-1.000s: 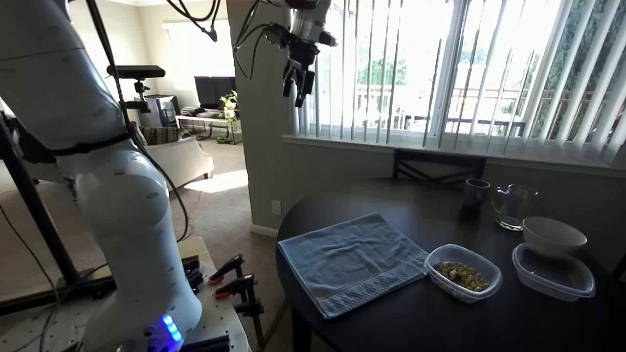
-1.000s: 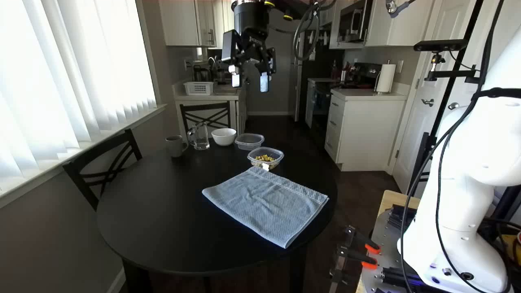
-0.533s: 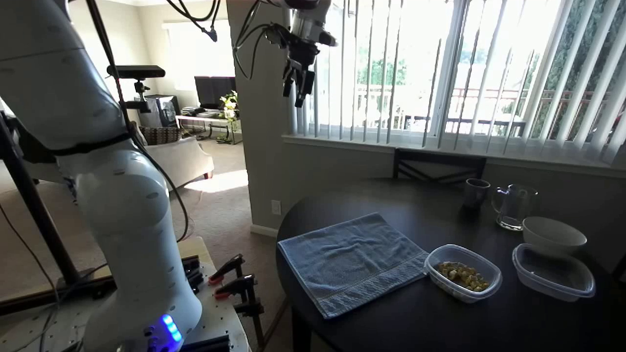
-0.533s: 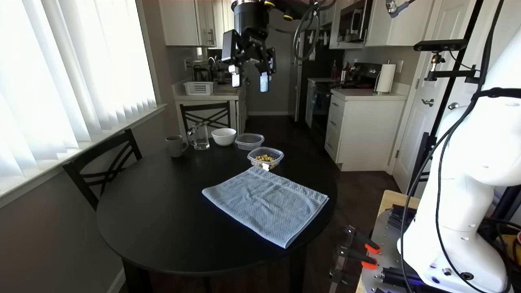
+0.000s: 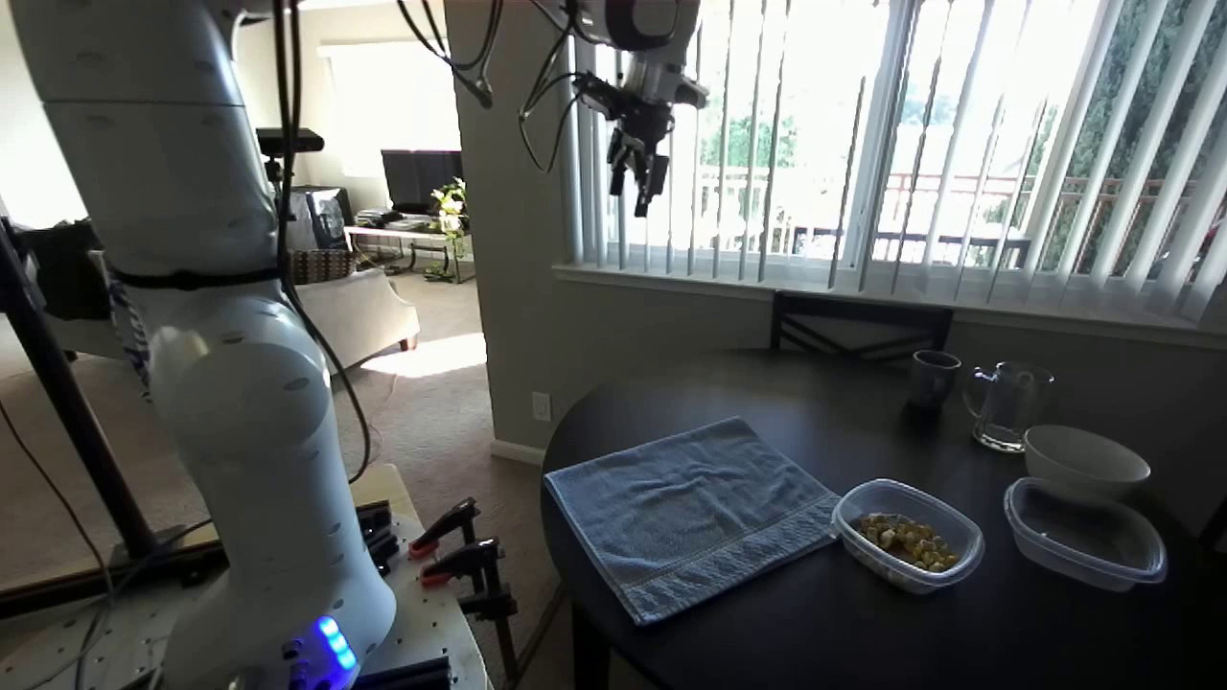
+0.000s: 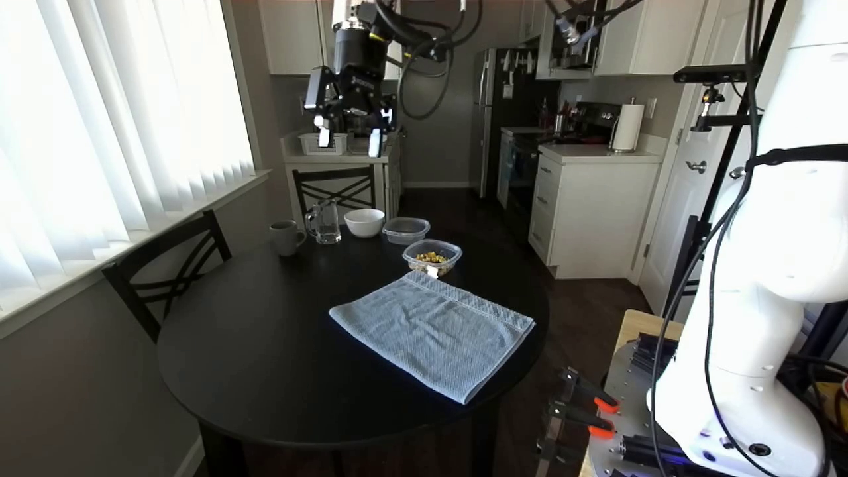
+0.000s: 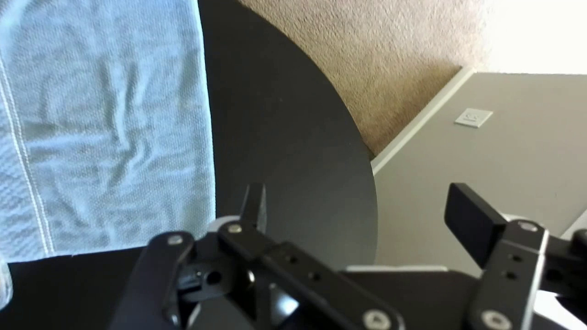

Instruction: Pour the contents from the bowl onto the blue towel

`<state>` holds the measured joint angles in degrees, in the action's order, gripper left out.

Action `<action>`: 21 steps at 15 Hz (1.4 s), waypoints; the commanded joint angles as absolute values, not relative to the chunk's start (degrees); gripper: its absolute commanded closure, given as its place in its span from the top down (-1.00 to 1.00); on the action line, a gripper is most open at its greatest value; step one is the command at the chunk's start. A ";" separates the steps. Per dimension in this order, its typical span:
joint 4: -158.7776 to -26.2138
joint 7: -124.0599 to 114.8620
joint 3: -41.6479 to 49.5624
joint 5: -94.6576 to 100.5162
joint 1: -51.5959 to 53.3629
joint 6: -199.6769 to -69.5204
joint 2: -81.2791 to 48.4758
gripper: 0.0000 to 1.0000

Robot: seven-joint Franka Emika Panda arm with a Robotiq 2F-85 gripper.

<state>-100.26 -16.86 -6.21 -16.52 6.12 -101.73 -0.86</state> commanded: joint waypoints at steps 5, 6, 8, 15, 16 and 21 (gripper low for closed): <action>-77.65 -25.66 1.62 -3.04 3.38 -97.27 -24.21 1.00; -75.89 -26.35 3.05 -1.17 3.06 -96.12 -25.91 1.00; -71.80 -27.74 5.36 1.95 2.73 -92.16 -29.80 1.00; -65.69 -29.64 7.74 6.58 2.37 -85.33 -36.56 1.00; -64.77 -29.89 7.81 6.75 2.48 -84.99 -37.32 1.00; -66.03 -29.88 8.70 8.41 3.27 -88.51 -36.93 1.00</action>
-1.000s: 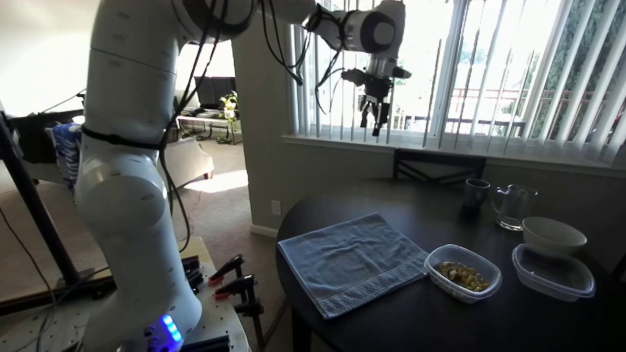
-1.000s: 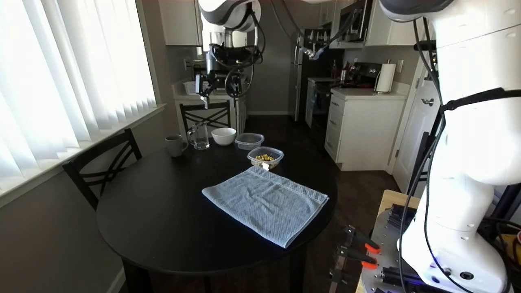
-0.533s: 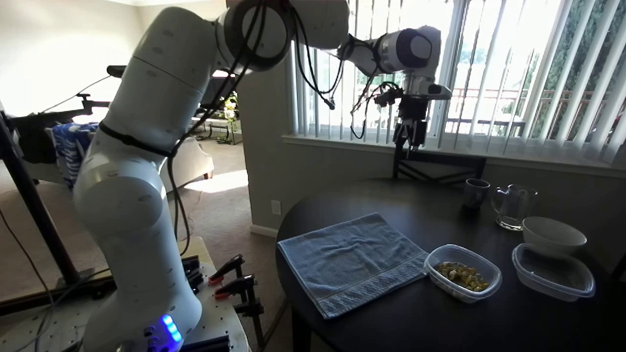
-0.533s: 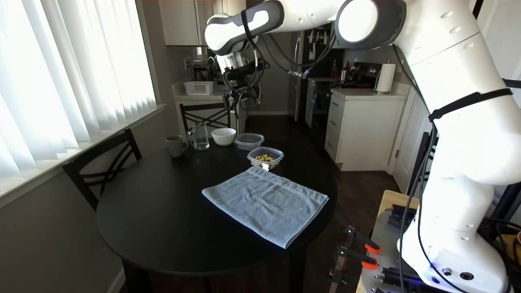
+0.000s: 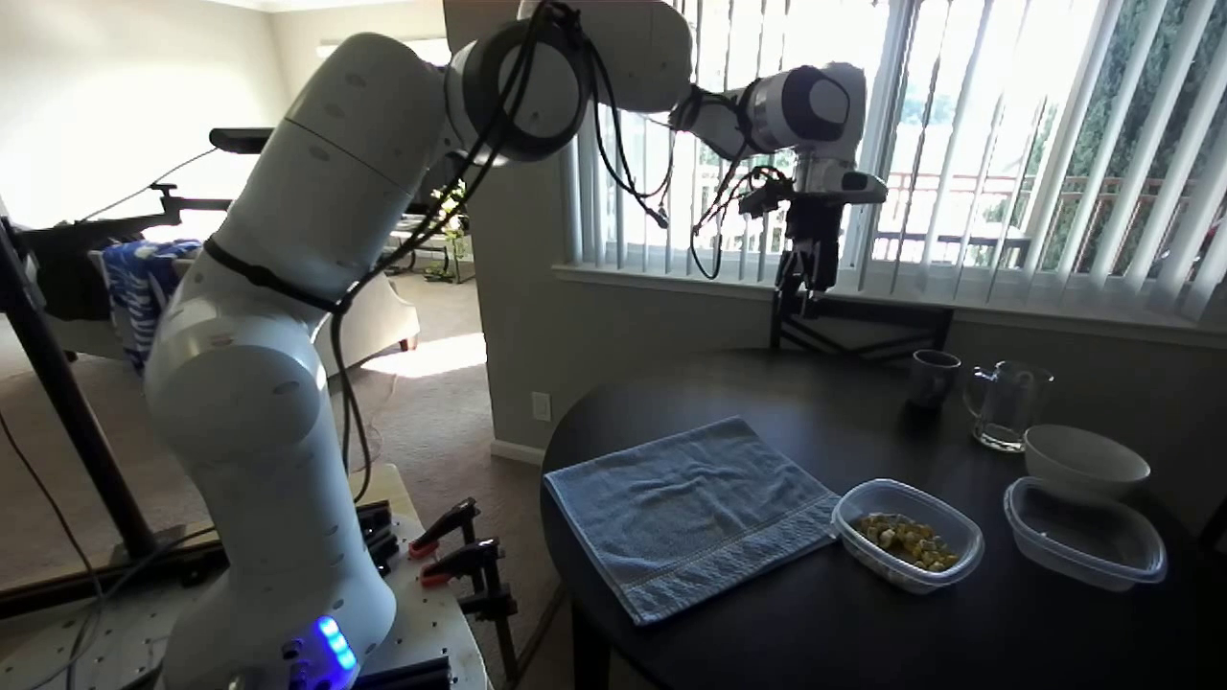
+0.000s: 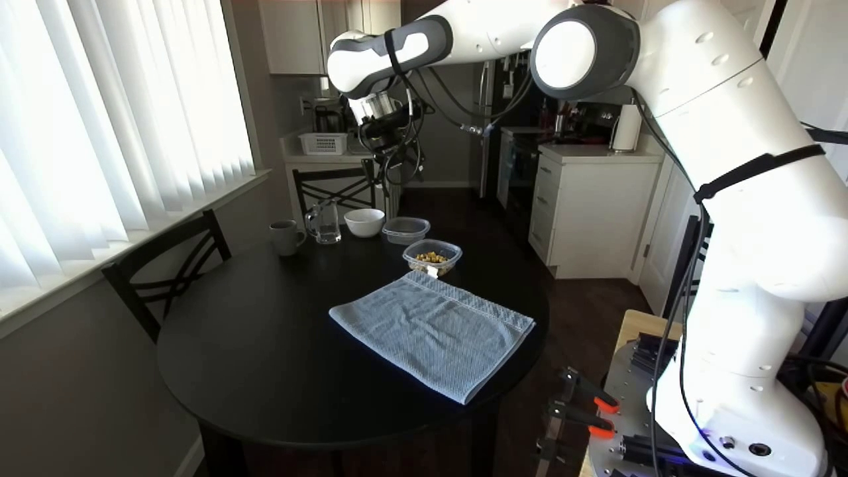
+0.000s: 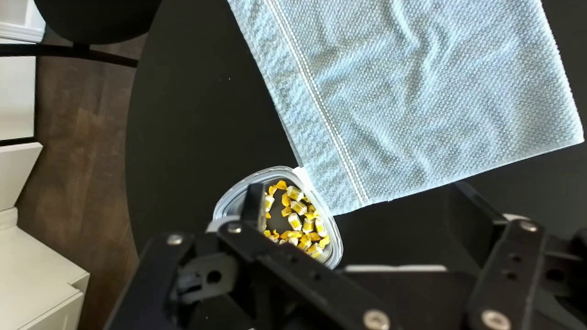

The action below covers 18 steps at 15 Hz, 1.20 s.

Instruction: Pour the contents from the bowl onto the blue towel

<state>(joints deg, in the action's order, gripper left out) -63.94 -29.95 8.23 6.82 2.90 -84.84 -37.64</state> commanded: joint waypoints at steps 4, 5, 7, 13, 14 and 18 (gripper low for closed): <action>-68.16 -26.83 10.50 13.96 1.15 -99.02 -41.53 1.00; -68.05 -25.94 10.84 14.62 0.46 -99.68 -43.14 1.00; -67.23 -22.72 11.29 15.62 -1.16 -101.35 -47.10 1.00; -63.96 -7.51 8.62 13.47 -5.90 -104.24 -56.29 1.00; -63.49 -4.82 8.24 13.76 -6.11 -103.90 -57.18 1.00; -63.27 5.72 7.03 14.85 -6.05 -103.16 -58.47 1.00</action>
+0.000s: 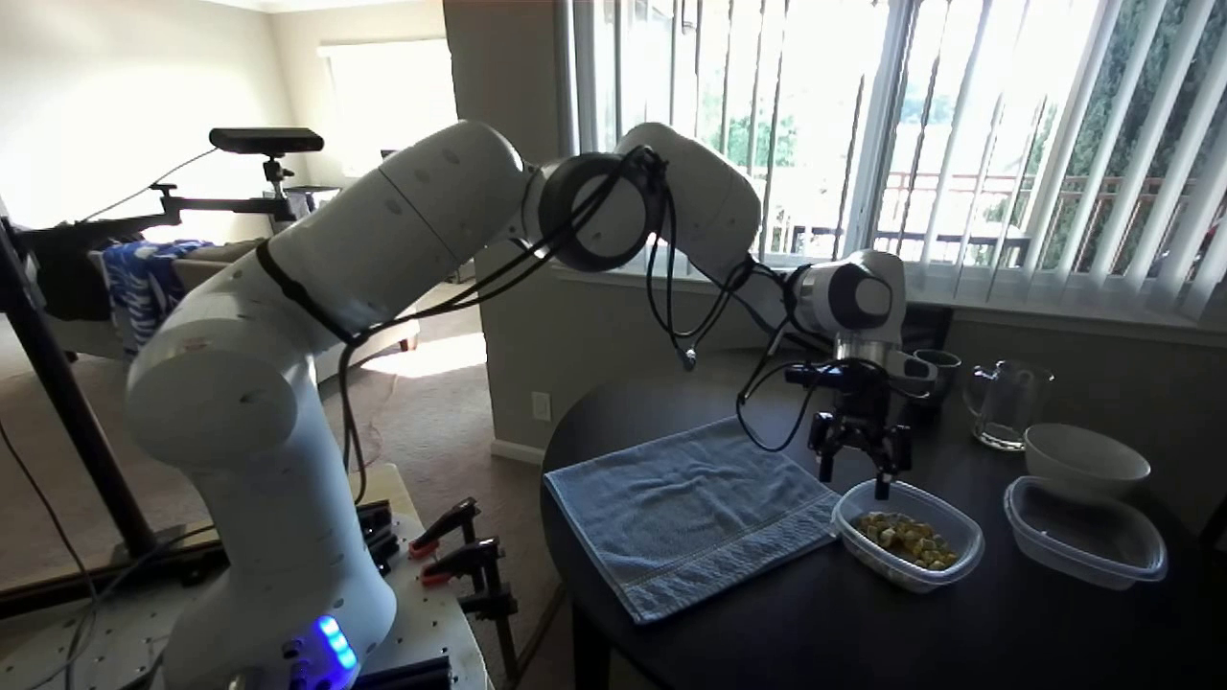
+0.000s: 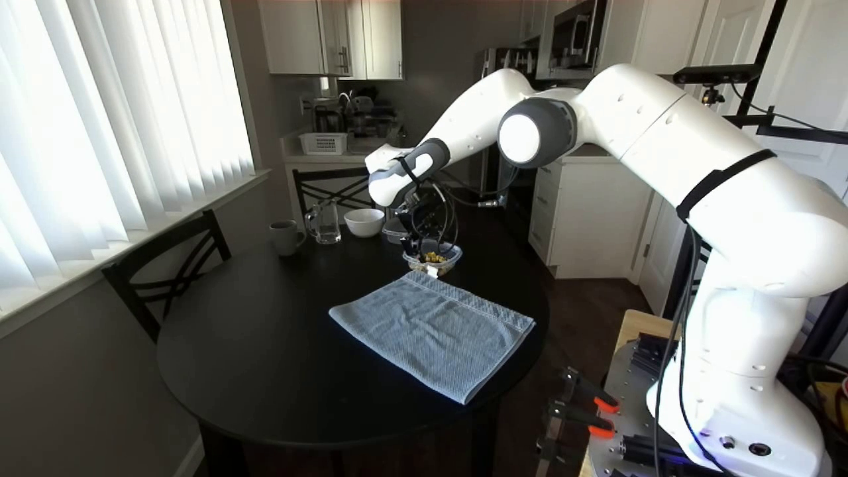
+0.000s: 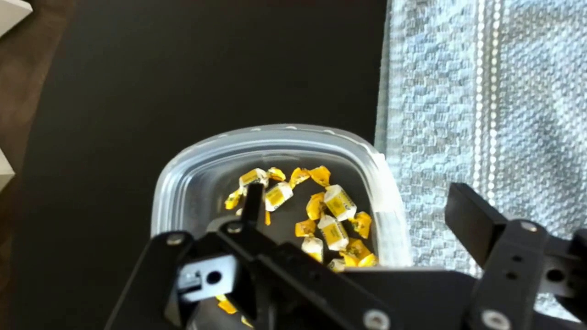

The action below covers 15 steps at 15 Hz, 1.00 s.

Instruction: Pour the contents from the bowl onto the blue towel

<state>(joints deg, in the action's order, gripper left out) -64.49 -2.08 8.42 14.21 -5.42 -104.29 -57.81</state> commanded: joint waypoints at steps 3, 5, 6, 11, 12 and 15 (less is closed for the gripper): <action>-61.17 11.86 6.31 14.53 -6.57 -100.61 -60.24 1.00; -60.33 14.54 6.03 14.52 -6.76 -99.98 -60.88 1.00; -59.70 15.73 5.83 14.47 -6.91 -99.71 -61.28 1.00; -56.53 20.97 4.24 13.42 -7.96 -100.16 -62.95 1.00; -55.55 21.30 4.02 13.20 -8.13 -99.93 -63.50 1.00; -52.29 22.37 3.18 12.05 -9.04 -98.68 -65.52 1.00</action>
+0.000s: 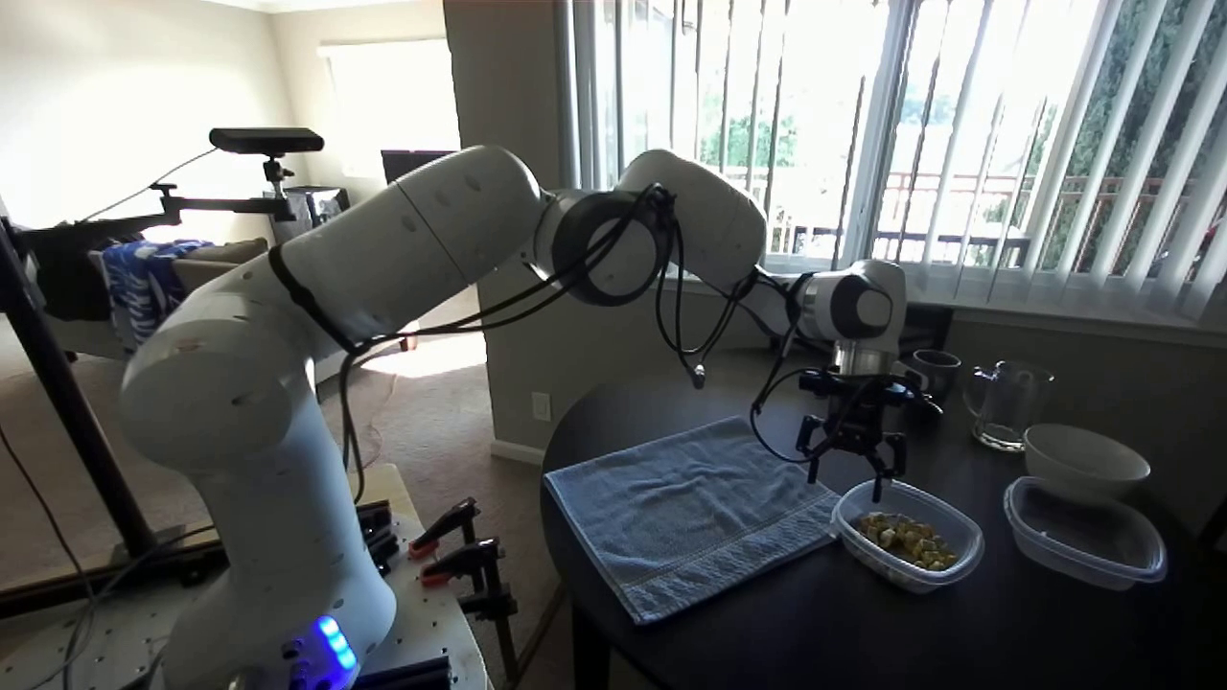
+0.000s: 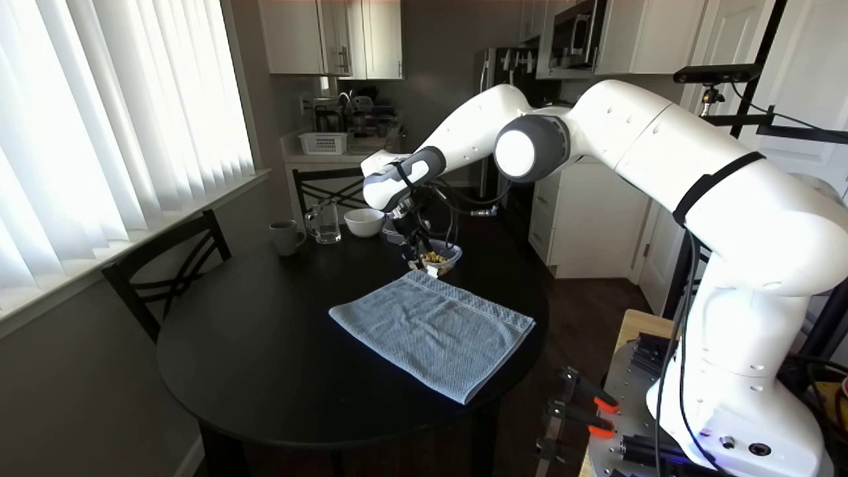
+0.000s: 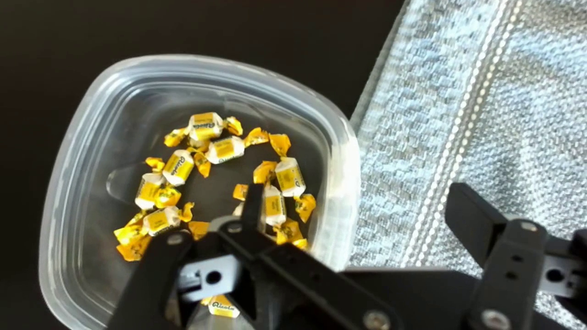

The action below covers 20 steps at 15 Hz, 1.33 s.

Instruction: Pour the contents from the bowl onto the blue towel

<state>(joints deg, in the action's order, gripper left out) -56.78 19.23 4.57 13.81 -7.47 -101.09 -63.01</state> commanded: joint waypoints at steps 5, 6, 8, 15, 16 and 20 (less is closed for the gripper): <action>-46.57 24.97 1.48 9.03 -10.82 -94.77 -69.51 1.00; -45.47 25.25 1.30 8.59 -11.03 -94.10 -70.21 1.00; -43.31 25.87 1.05 7.79 -11.43 -93.02 -71.52 0.96; -39.36 26.77 0.10 6.97 -12.36 -91.33 -73.34 -0.16; -39.06 26.68 -0.05 7.01 -12.42 -91.19 -73.49 -0.28; -37.95 26.46 -0.41 7.03 -12.57 -90.58 -74.05 -0.80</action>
<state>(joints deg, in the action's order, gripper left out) -40.29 24.72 0.52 8.04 -11.87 -92.58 -72.96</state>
